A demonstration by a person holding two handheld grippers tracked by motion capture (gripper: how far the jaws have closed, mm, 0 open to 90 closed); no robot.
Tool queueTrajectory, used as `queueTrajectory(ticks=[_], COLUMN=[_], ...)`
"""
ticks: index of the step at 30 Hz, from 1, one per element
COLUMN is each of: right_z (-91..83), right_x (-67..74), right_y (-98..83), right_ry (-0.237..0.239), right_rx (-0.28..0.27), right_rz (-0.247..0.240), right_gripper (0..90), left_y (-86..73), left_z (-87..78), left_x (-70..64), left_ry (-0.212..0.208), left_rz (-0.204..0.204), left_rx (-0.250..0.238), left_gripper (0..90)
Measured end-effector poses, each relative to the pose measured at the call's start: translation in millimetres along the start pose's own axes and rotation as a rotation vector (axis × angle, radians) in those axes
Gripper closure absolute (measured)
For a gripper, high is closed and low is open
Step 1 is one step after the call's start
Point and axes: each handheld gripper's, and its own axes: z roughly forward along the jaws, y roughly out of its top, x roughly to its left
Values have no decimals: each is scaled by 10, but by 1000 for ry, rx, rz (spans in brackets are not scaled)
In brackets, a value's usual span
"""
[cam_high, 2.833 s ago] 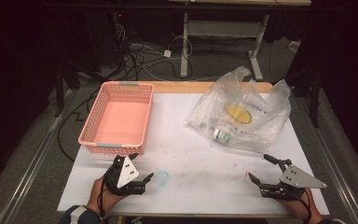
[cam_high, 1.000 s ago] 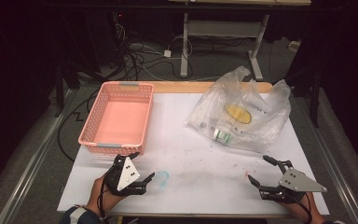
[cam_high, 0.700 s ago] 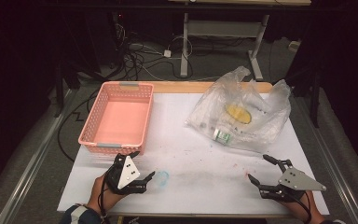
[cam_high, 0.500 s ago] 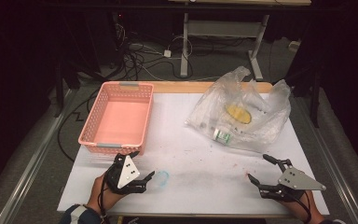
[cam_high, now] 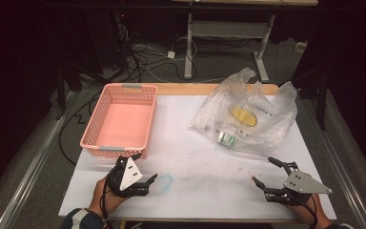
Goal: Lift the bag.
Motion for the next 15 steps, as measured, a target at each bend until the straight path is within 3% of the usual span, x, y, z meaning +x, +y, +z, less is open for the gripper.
queueTrajectory(ticks=[6, 15], right_z=[-22, -51], right_x=[8, 32], right_y=[1, 5], right_ry=[-4, -6], right_rx=[-1, 2], right_rz=[-2, -5], right_gripper=[205, 206], left_y=[10, 19], left_z=[-16, -1], left_x=[-32, -33], left_ry=[-2, -8], left_rz=[23, 23], left_rx=[2, -2], left_gripper=[170, 170])
